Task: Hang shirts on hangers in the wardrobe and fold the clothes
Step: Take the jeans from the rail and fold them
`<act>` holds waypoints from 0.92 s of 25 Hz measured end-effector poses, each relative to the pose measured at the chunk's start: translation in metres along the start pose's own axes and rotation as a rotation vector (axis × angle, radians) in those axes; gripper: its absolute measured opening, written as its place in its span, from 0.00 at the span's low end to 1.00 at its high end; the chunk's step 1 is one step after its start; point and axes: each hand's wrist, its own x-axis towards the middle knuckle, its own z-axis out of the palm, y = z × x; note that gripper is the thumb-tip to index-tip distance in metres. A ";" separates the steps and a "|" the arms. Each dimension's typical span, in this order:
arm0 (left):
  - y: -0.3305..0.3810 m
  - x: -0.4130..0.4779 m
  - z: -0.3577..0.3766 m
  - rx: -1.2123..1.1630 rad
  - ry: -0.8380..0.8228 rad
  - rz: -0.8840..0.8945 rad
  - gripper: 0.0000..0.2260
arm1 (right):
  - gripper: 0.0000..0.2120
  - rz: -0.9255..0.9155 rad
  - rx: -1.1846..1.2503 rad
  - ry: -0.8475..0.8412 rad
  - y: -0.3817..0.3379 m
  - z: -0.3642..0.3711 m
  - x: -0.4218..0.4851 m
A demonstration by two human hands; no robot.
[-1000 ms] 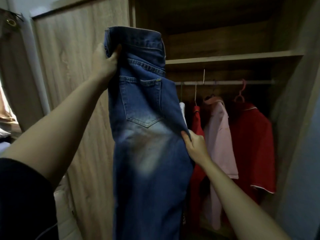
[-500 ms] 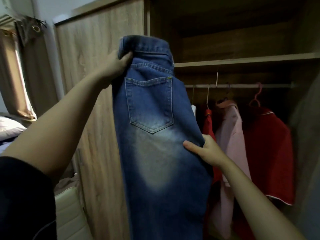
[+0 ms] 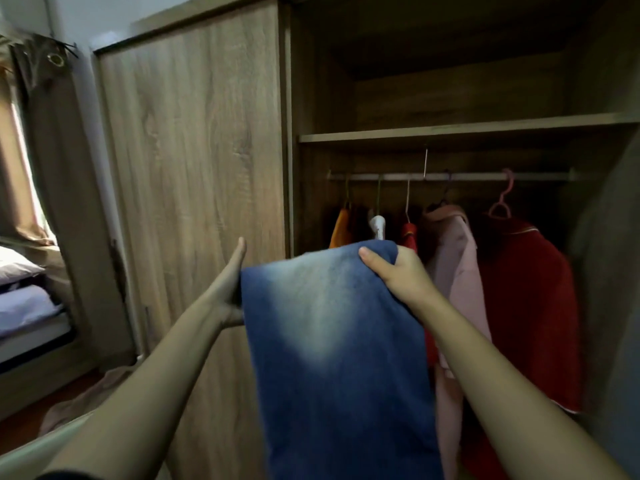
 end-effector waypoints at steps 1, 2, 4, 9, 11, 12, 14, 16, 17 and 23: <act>-0.006 -0.003 0.004 0.075 -0.008 -0.034 0.37 | 0.08 0.019 -0.061 -0.002 0.006 0.000 0.000; -0.008 -0.007 0.007 0.169 -0.023 -0.042 0.32 | 0.09 0.032 -0.131 0.000 0.009 -0.002 -0.001; -0.006 -0.009 0.010 0.385 0.068 0.057 0.26 | 0.08 0.043 -0.175 -0.025 0.005 -0.011 -0.003; 0.028 -0.027 0.023 0.475 0.030 0.290 0.30 | 0.04 0.103 -0.060 -0.230 -0.019 -0.047 -0.005; 0.034 -0.033 0.034 0.625 0.136 0.422 0.19 | 0.06 0.033 -0.236 -0.085 -0.016 -0.048 -0.005; 0.035 -0.033 0.039 0.691 0.208 0.521 0.13 | 0.08 0.001 -0.275 0.014 -0.011 -0.045 -0.004; 0.038 -0.034 0.047 0.721 0.304 0.747 0.10 | 0.10 -0.032 -0.237 0.150 -0.010 -0.038 -0.005; 0.043 -0.037 0.050 0.642 0.285 0.933 0.08 | 0.11 -0.065 -0.145 0.170 -0.020 -0.036 0.000; 0.046 -0.040 0.051 0.585 0.227 0.965 0.06 | 0.12 -0.098 -0.104 0.148 -0.027 -0.038 0.003; 0.065 -0.051 0.041 0.541 0.082 0.944 0.08 | 0.28 -0.192 -0.134 -0.212 -0.050 -0.051 0.008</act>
